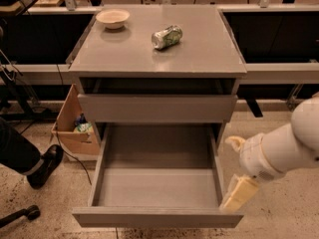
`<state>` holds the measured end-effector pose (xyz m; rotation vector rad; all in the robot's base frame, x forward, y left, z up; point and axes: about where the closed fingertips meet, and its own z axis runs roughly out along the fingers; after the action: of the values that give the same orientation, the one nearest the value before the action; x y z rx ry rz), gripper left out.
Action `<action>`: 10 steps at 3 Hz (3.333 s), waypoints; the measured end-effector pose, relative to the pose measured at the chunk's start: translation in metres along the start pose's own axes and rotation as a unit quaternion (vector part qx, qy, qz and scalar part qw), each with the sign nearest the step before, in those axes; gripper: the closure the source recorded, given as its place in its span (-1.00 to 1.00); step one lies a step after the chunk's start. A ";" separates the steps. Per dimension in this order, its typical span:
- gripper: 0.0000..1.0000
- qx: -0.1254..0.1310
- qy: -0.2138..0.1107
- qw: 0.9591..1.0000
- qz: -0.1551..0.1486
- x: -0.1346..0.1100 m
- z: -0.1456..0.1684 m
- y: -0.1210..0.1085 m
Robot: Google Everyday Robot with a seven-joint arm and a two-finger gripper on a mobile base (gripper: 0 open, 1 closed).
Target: Close middle drawer
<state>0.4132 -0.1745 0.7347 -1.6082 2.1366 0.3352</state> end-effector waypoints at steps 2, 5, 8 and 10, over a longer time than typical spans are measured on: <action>-1.00 -0.017 -0.087 0.996 0.014 0.015 0.109 0.014; -1.00 -0.039 -0.175 0.984 0.017 0.025 0.228 0.037; -1.00 0.028 -0.155 0.986 0.048 0.037 0.283 -0.006; -1.00 0.061 -0.159 0.985 0.023 0.036 0.319 -0.021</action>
Offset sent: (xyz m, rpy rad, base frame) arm 0.0100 0.0676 -0.1762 0.3166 -0.0205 0.0134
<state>0.4894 -0.0686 0.4404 -1.3382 1.9142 0.4366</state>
